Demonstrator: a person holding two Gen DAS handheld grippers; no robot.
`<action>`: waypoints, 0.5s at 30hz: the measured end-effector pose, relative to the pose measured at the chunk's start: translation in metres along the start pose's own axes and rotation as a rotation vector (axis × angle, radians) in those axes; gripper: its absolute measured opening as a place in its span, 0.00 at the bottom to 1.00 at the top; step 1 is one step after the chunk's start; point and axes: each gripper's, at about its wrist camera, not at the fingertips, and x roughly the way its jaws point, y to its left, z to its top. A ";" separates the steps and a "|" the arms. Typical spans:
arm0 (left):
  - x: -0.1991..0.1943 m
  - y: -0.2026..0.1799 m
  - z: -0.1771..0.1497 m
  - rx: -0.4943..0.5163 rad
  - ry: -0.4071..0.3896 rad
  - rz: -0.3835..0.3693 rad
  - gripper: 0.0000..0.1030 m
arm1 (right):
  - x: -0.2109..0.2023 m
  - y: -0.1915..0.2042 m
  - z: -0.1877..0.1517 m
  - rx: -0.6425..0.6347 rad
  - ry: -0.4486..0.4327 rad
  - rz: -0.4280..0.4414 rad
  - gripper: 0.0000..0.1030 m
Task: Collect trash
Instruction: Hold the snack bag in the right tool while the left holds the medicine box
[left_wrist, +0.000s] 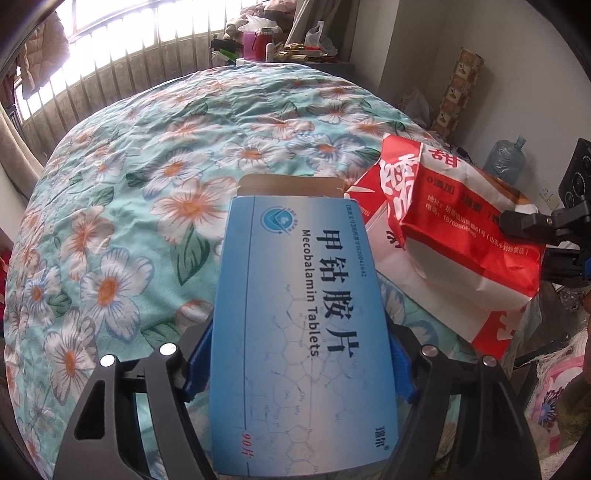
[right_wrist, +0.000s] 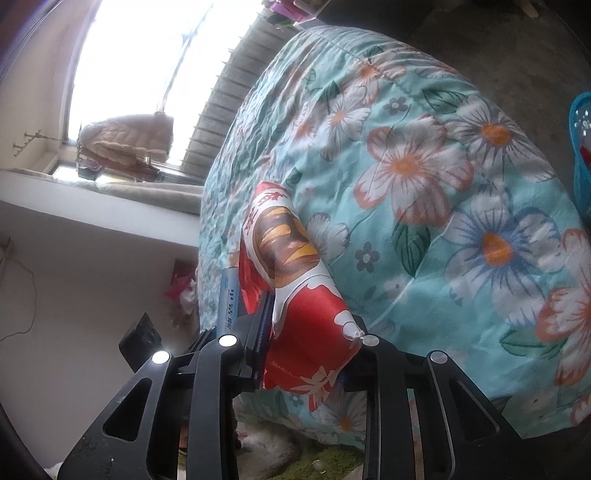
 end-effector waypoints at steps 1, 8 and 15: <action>0.000 0.000 0.000 -0.001 -0.001 0.001 0.71 | -0.001 0.001 0.001 -0.004 0.001 -0.002 0.25; -0.003 0.001 -0.001 -0.007 -0.011 0.006 0.71 | -0.004 0.004 0.003 0.003 0.002 0.016 0.22; -0.009 0.004 -0.002 -0.016 -0.026 0.019 0.71 | -0.006 0.008 0.006 0.012 -0.007 0.049 0.20</action>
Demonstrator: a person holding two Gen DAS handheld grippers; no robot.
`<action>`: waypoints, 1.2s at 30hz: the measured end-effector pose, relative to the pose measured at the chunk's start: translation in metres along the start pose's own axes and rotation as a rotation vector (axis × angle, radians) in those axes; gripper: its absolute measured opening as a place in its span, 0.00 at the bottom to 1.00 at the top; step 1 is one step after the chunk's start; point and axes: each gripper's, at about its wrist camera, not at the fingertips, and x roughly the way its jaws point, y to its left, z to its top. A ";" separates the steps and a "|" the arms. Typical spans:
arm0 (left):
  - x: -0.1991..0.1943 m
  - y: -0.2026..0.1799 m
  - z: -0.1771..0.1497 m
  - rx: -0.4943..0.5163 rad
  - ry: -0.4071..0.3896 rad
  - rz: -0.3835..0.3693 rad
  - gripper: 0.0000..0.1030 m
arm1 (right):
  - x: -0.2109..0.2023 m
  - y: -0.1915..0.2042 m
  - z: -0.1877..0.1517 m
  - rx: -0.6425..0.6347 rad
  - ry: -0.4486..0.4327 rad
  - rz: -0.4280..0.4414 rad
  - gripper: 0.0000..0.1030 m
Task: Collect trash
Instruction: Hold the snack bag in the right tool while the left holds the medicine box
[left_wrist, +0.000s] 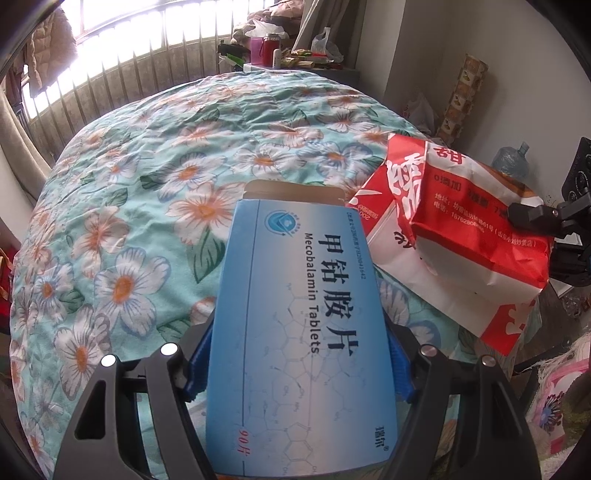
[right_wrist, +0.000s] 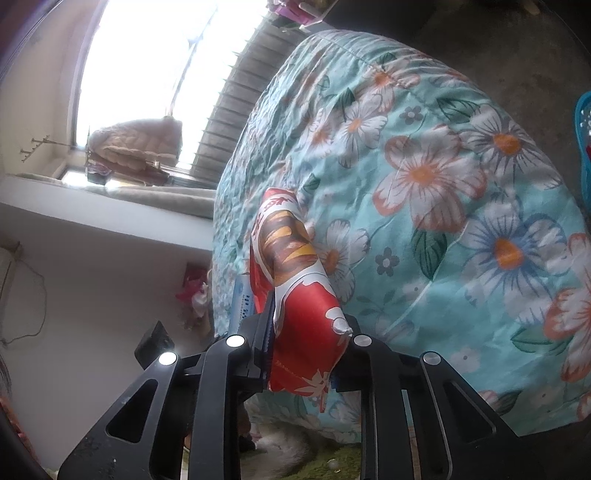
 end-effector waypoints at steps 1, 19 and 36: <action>-0.001 0.001 0.000 -0.002 -0.004 0.003 0.71 | -0.001 0.001 0.001 -0.002 -0.001 0.003 0.20; -0.017 0.004 0.002 -0.001 -0.051 0.025 0.71 | -0.010 0.008 0.006 -0.022 -0.036 0.023 0.18; -0.042 -0.001 0.003 0.012 -0.115 0.025 0.71 | -0.027 0.014 -0.002 -0.044 -0.085 0.037 0.18</action>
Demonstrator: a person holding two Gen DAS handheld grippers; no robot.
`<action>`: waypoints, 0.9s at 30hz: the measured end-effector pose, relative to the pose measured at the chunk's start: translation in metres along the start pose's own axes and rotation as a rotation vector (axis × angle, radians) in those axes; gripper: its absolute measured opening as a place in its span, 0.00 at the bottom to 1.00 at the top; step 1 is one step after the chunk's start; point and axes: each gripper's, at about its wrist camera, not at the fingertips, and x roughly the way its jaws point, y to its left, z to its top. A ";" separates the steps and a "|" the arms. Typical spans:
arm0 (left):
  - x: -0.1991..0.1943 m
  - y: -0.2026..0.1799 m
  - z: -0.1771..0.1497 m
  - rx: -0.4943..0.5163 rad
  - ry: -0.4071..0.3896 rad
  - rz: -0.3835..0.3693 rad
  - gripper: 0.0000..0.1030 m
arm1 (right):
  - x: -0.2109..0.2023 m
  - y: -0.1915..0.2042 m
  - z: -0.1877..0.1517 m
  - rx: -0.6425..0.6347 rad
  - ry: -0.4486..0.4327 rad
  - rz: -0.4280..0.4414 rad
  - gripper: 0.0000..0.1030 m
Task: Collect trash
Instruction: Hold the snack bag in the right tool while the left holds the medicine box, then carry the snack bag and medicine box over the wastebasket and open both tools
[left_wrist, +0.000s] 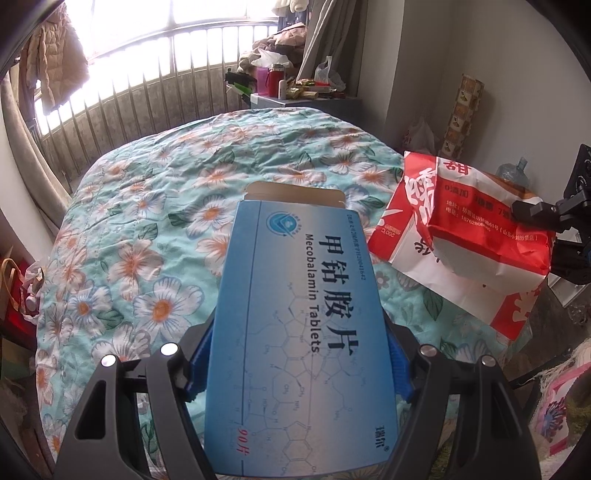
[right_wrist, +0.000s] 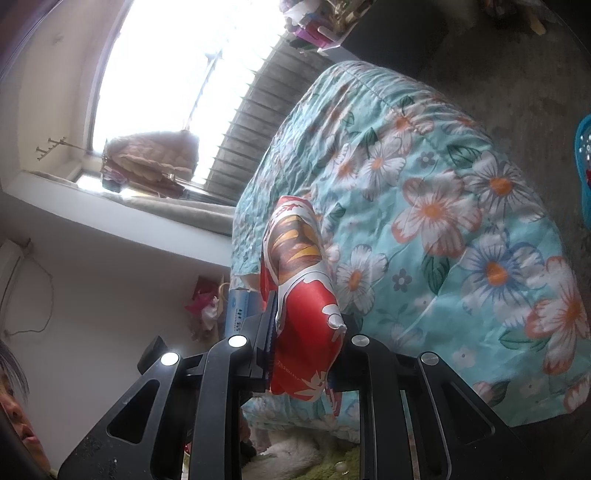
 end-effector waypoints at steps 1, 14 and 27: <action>-0.002 -0.001 0.001 0.001 -0.006 -0.003 0.71 | -0.002 0.000 0.000 -0.001 -0.005 0.000 0.18; -0.028 -0.027 0.035 0.056 -0.095 -0.143 0.71 | -0.066 -0.008 -0.005 0.015 -0.175 0.005 0.16; 0.003 -0.142 0.125 0.229 -0.059 -0.460 0.71 | -0.221 -0.117 -0.026 0.306 -0.639 -0.143 0.17</action>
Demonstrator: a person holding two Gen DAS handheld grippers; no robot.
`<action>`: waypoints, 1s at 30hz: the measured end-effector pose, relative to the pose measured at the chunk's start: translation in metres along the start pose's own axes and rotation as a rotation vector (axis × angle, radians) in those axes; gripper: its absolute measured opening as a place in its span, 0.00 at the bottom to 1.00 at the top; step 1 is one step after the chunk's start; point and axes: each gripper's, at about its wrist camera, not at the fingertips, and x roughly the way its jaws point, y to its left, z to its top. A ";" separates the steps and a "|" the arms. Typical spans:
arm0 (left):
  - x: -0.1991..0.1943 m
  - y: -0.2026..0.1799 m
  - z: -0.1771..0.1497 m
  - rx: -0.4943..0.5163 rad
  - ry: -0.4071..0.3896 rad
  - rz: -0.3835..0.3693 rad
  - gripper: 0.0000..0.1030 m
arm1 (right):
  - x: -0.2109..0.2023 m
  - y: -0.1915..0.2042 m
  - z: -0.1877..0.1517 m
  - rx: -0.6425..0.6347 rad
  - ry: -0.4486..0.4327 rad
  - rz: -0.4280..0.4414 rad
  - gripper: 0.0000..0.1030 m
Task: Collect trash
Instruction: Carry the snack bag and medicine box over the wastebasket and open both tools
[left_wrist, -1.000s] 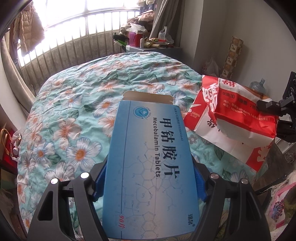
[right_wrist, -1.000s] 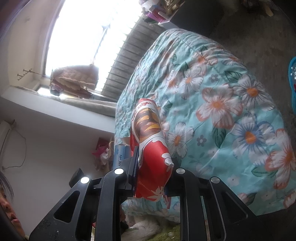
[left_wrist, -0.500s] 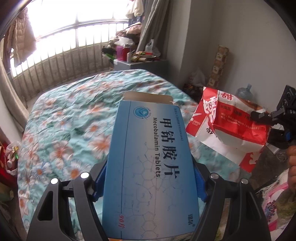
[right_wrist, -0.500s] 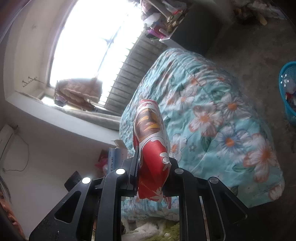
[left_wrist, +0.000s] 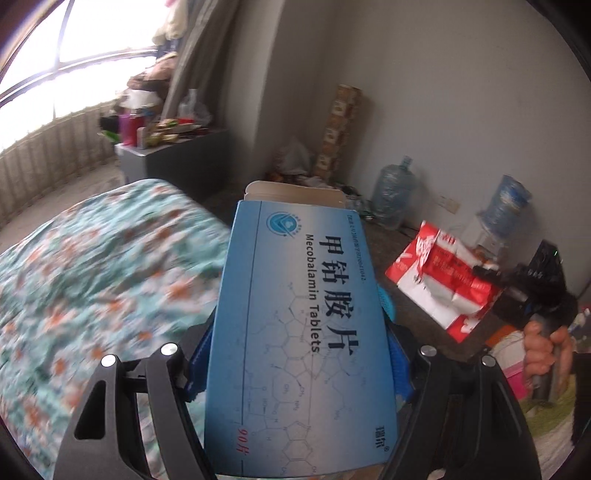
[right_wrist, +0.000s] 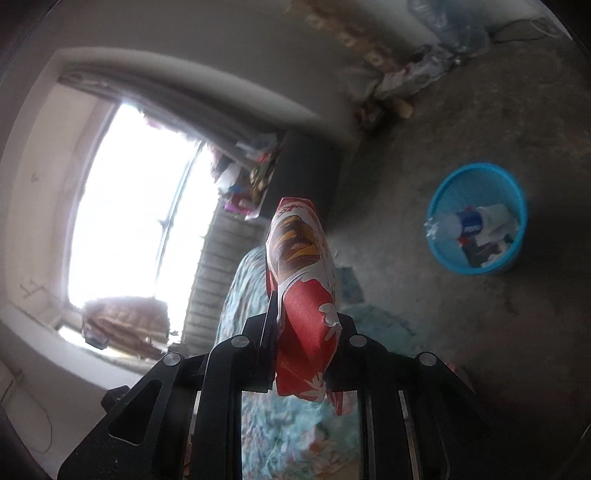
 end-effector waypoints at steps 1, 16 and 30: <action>0.009 -0.004 0.006 0.010 0.009 -0.018 0.71 | -0.005 -0.012 0.004 0.029 -0.022 -0.019 0.17; 0.274 -0.116 0.065 0.060 0.419 -0.266 0.71 | 0.046 -0.159 0.048 0.365 -0.135 -0.269 0.19; 0.413 -0.153 0.064 -0.014 0.506 -0.218 0.83 | 0.148 -0.276 0.068 0.657 -0.086 -0.320 0.62</action>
